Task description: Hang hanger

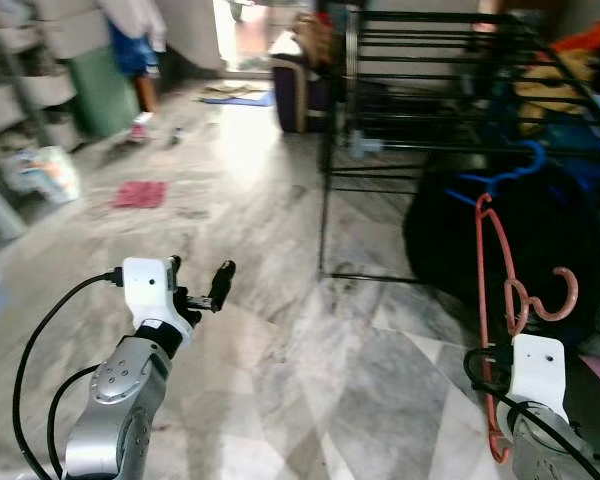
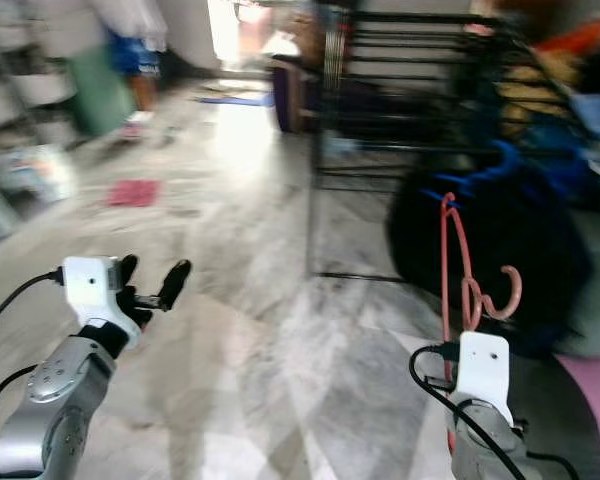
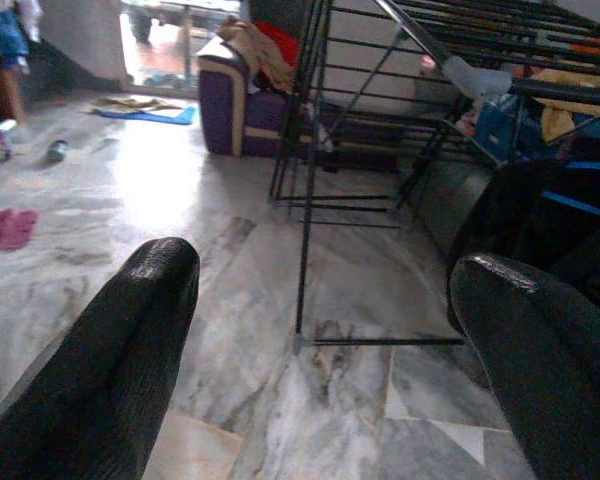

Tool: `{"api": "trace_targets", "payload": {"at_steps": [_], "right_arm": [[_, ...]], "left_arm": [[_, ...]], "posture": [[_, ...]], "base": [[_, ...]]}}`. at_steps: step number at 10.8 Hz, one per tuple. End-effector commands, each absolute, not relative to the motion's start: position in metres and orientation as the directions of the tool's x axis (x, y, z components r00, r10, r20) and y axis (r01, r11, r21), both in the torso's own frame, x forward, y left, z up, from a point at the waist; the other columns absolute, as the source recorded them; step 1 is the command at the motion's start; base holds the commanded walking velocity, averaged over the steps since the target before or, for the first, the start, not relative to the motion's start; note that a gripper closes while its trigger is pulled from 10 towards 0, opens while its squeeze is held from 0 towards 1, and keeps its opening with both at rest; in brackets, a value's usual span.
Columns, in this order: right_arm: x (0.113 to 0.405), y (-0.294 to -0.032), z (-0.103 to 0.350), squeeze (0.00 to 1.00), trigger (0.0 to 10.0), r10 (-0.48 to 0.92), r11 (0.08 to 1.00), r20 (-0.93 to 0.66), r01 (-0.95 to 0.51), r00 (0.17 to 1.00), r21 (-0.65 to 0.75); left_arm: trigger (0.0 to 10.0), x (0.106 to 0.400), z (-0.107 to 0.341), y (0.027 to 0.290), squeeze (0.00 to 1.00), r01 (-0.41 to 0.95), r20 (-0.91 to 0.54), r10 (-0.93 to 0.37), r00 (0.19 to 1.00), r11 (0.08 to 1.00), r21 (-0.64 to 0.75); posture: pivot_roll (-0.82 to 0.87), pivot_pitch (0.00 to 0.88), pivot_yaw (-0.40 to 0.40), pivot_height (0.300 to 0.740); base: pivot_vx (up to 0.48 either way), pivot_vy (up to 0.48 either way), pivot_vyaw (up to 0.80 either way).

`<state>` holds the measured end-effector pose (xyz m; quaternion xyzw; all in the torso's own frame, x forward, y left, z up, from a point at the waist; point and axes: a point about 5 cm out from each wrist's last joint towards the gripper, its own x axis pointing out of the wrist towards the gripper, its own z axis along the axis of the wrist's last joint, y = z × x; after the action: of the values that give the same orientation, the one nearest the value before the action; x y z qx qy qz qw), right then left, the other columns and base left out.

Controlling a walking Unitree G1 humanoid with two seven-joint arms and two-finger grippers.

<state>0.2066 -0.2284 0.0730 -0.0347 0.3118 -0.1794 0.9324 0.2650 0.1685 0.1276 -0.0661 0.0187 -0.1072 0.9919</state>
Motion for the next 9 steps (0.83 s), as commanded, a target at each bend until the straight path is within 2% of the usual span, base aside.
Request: {"api": "trace_targets", "payload": {"at_steps": [1, 4, 9], "right_arm": [[0.2099, -0.2238, 0.0751, 0.00, 10.0, -0.334, 0.942, -0.566, 0.293, 0.754, -0.165], [0.2118, -0.2225, 0.0739, 0.00, 10.0, -0.304, 0.951, -0.573, 0.274, 0.761, -0.141], [0.2190, -0.2148, 0.0782, 0.00, 10.0, -0.266, 0.962, -0.567, 0.251, 0.780, -0.107]], "left_arm": [[10.0, 0.2638, 0.1281, 0.1722, 0.00, 0.203, -0.029, -0.208, 0.978, 0.971, -0.122], [10.0, 0.2631, 0.1266, 0.1695, 0.00, 0.211, -0.032, -0.217, 0.976, 0.969, -0.127], [10.0, 0.2636, 0.1266, 0.1673, 0.00, 0.210, -0.034, -0.216, 0.976, 0.969, -0.127]], "posture": [[0.01, 0.032, -0.016, 0.740], [0.01, 0.029, -0.024, 0.740], [0.02, 0.039, -0.033, 0.740]], "base": [[0.326, 0.000, -0.53], [0.354, 0.167, -0.14], [0.283, 0.388, 0.00]]}}
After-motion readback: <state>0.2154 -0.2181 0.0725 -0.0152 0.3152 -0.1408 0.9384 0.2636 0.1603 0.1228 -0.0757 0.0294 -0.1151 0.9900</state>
